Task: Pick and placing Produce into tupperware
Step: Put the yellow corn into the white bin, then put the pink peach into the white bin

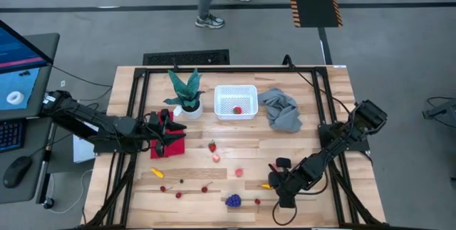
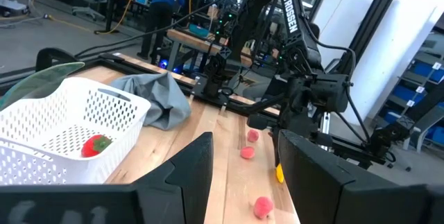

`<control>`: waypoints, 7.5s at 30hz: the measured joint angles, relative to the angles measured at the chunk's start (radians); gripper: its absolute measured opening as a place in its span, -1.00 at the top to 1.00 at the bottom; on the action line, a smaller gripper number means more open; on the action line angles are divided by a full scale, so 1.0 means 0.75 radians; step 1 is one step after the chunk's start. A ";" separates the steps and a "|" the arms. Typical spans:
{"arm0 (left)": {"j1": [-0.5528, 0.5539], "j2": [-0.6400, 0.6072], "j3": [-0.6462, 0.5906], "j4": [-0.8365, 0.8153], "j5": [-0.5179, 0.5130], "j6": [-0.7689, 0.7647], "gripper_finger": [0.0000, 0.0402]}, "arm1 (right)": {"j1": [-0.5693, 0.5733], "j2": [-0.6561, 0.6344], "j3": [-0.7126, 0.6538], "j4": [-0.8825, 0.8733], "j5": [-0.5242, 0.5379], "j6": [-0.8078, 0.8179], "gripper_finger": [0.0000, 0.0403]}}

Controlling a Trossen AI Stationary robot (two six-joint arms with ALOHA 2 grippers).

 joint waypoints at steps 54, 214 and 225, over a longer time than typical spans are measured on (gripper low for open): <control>0.001 0.001 0.000 -0.134 -0.044 -0.059 0.23 | -0.447 -0.023 0.841 -0.897 0.504 -0.811 0.78; 0.040 0.000 0.000 -0.126 -0.057 0.173 0.23 | -0.187 -0.153 0.112 -0.468 0.154 0.626 -0.06; 0.040 0.000 0.000 -0.122 -0.057 0.173 0.23 | -0.143 -0.137 0.112 -0.479 0.157 0.719 -0.02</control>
